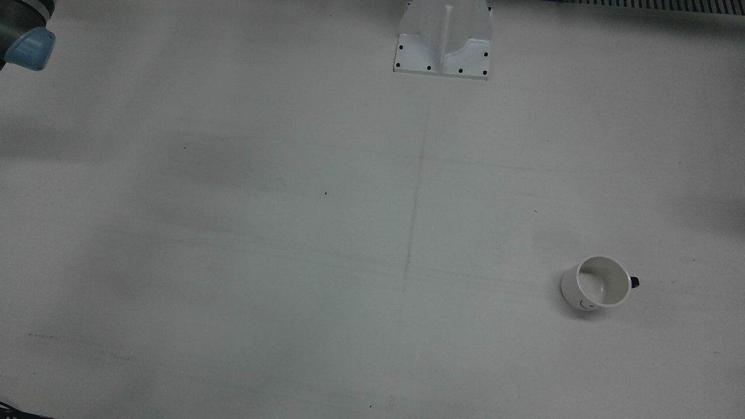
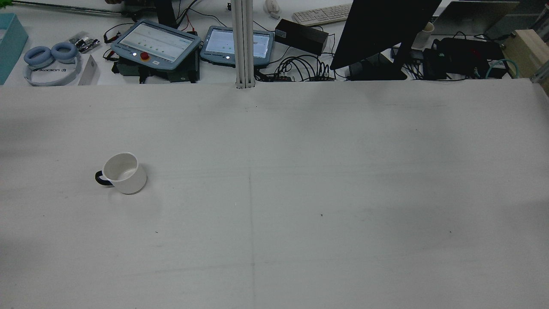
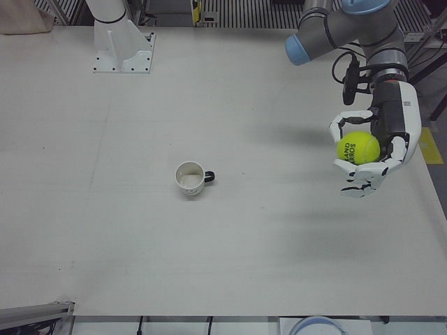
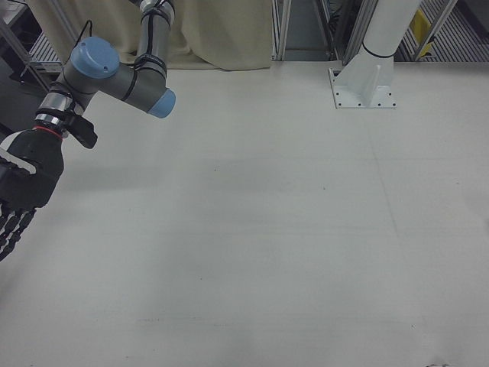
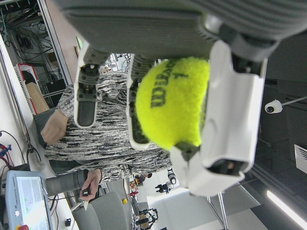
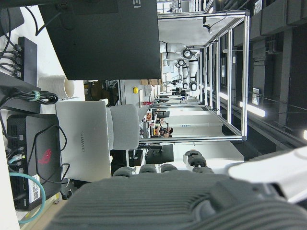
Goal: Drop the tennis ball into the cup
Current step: 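Move the left hand holding the yellow tennis ball over the white mug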
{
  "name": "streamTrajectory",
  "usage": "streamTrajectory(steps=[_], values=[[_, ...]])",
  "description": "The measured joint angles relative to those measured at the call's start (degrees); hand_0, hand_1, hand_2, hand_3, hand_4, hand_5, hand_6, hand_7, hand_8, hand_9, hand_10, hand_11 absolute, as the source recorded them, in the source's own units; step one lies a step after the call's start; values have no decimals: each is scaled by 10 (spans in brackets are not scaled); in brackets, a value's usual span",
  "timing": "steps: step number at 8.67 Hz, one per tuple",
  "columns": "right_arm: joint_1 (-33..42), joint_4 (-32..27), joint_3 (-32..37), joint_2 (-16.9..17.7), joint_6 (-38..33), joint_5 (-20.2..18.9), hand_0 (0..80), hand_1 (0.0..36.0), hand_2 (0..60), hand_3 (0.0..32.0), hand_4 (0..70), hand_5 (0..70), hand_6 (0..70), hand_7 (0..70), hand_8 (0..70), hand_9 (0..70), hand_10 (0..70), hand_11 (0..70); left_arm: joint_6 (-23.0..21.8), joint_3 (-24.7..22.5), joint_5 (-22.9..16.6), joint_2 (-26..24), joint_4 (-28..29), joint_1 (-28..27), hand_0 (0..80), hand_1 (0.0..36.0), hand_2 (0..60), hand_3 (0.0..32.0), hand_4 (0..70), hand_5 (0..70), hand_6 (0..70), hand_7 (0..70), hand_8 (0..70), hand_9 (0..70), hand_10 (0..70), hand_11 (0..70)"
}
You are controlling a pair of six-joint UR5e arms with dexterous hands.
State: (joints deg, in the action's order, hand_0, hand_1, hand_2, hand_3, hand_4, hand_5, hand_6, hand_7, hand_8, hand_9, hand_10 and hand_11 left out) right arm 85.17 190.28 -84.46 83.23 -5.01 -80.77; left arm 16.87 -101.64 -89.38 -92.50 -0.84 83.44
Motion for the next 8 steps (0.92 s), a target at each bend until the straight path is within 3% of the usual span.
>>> streamTrajectory(steps=[3,5,7,8], values=[[0,0,0,0,0,0,0,0,0,0,0,0,0,0,0,0,0,0,0,-16,-10,3,-3,-8,800,360,600,320,130,344,700,700,501,451,237,379],[0,0,0,0,0,0,0,0,0,0,0,0,0,0,0,0,0,0,18,-35,-44,4,-9,-54,800,360,600,320,52,349,700,661,504,446,235,378],[0,0,0,0,0,0,0,0,0,0,0,0,0,0,0,0,0,0,61,-57,-53,4,-10,-122,800,360,600,320,37,358,700,639,509,444,233,374],[0,0,0,0,0,0,0,0,0,0,0,0,0,0,0,0,0,0,82,-70,-51,4,-11,-158,800,360,600,320,46,334,700,664,498,449,229,368]])
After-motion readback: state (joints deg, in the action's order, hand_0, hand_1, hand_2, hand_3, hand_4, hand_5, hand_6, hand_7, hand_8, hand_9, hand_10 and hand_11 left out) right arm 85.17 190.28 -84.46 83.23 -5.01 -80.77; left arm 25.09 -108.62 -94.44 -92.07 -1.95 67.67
